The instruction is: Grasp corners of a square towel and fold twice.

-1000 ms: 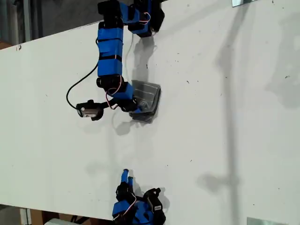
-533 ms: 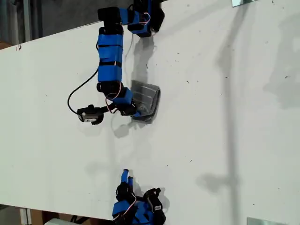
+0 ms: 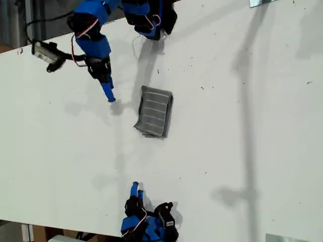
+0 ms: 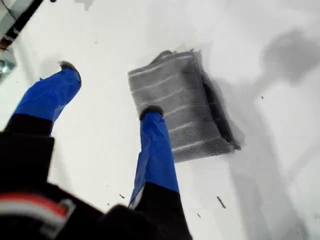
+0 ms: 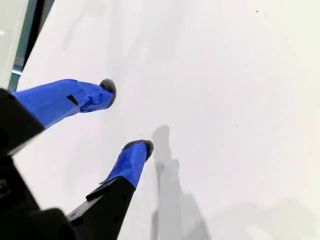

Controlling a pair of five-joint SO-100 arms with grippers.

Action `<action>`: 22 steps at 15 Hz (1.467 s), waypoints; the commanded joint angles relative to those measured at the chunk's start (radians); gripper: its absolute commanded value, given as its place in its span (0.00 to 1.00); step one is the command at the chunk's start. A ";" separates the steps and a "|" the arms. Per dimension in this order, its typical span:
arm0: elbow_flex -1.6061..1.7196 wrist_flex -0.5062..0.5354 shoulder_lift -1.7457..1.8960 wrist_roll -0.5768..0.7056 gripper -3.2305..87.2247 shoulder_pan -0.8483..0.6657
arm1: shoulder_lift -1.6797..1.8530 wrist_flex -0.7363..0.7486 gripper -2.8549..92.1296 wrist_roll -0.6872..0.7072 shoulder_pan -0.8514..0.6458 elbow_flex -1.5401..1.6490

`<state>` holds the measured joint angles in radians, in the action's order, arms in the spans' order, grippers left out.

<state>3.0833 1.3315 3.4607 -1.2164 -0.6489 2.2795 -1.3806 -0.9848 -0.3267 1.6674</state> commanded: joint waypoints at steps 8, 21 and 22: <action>-0.008 -0.011 0.008 -0.006 0.25 0.048 | 1.002 0.072 0.37 -0.468 0.321 1.104; 0.034 -0.026 0.009 0.163 0.23 0.433 | 1.003 -0.058 0.28 -0.508 0.729 1.230; 0.034 -0.026 0.009 0.161 0.23 0.431 | 1.003 -0.058 0.28 -0.508 0.729 1.230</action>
